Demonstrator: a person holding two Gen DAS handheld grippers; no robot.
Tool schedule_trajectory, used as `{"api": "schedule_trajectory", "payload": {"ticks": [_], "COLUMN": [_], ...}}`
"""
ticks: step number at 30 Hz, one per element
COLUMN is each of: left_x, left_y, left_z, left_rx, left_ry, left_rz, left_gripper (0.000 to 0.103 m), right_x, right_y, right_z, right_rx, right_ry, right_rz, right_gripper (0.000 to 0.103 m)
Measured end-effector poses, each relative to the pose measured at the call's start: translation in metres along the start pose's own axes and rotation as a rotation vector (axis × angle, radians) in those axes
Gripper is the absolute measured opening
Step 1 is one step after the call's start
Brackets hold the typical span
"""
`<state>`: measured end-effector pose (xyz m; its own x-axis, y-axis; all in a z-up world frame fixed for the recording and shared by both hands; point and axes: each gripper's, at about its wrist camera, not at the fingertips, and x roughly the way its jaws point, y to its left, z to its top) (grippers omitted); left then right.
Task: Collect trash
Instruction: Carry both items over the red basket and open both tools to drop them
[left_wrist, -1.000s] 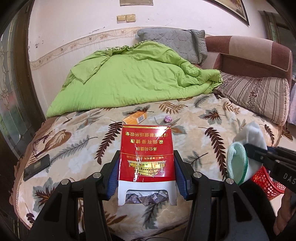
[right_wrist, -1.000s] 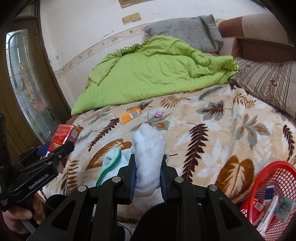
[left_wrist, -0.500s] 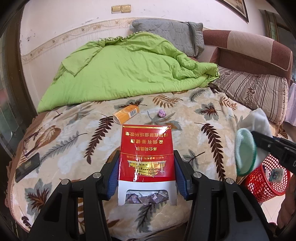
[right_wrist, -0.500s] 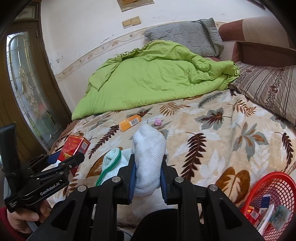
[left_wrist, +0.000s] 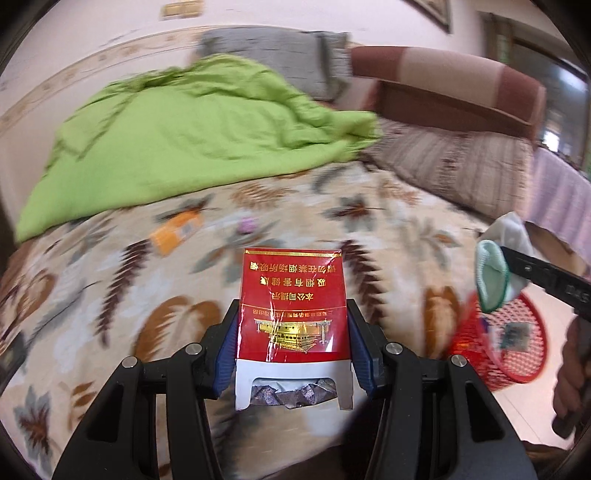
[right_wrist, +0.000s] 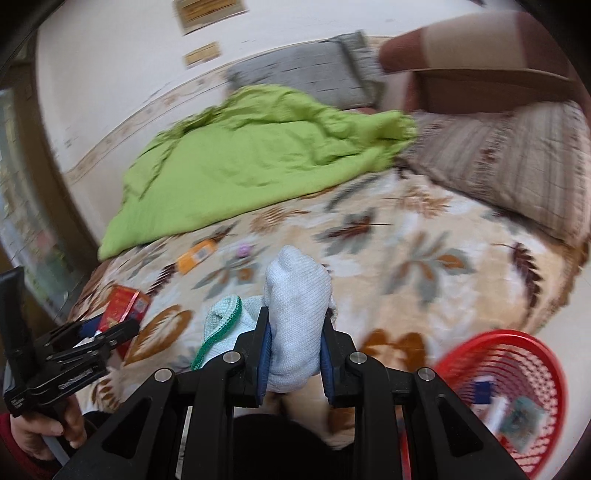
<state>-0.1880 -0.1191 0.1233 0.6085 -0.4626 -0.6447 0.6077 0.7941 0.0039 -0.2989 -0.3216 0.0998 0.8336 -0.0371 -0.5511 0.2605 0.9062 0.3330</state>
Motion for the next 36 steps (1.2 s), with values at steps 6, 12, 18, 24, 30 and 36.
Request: {"api": "schedule_trajectory", "payload": {"ticks": [6, 12, 18, 24, 30, 36], "left_x": [0.009, 0.019, 0.032, 0.05, 0.068, 0.072], "left_y": [-0.05, -0.122, -0.183, -0.223, -0.243, -0.244], "left_z": [0.021, 0.036, 0.035, 0.025, 0.011, 0.008], "left_rx": [0.058, 0.142, 0.213, 0.259, 0.29, 0.273], "left_ry": [0.026, 0.068, 0.119, 0.158, 0.192, 0.198], "left_rz": [-0.184, -0.36, -0.475, -0.518, -0.53, -0.546], "left_gripper": [0.051, 0.051, 0.051, 0.051, 0.052, 0.072], "right_x": [-0.037, -0.082, -0.108, -0.11, -0.102, -0.095], "right_y": [-0.057, -0.12, -0.159, -0.176, -0.186, -0.19], "right_z": [-0.002, -0.009, -0.016, -0.022, -0.024, -0.026], "right_rx": [0.062, 0.135, 0.192, 0.2, 0.196, 0.195], "right_ry": [-0.024, -0.055, -0.067, -0.048, -0.024, -0.002], "right_rz": [-0.136, -0.277, -0.351, -0.373, -0.39, -0.371], "right_gripper": [0.025, 0.025, 0.026, 0.026, 0.029, 0.043]}}
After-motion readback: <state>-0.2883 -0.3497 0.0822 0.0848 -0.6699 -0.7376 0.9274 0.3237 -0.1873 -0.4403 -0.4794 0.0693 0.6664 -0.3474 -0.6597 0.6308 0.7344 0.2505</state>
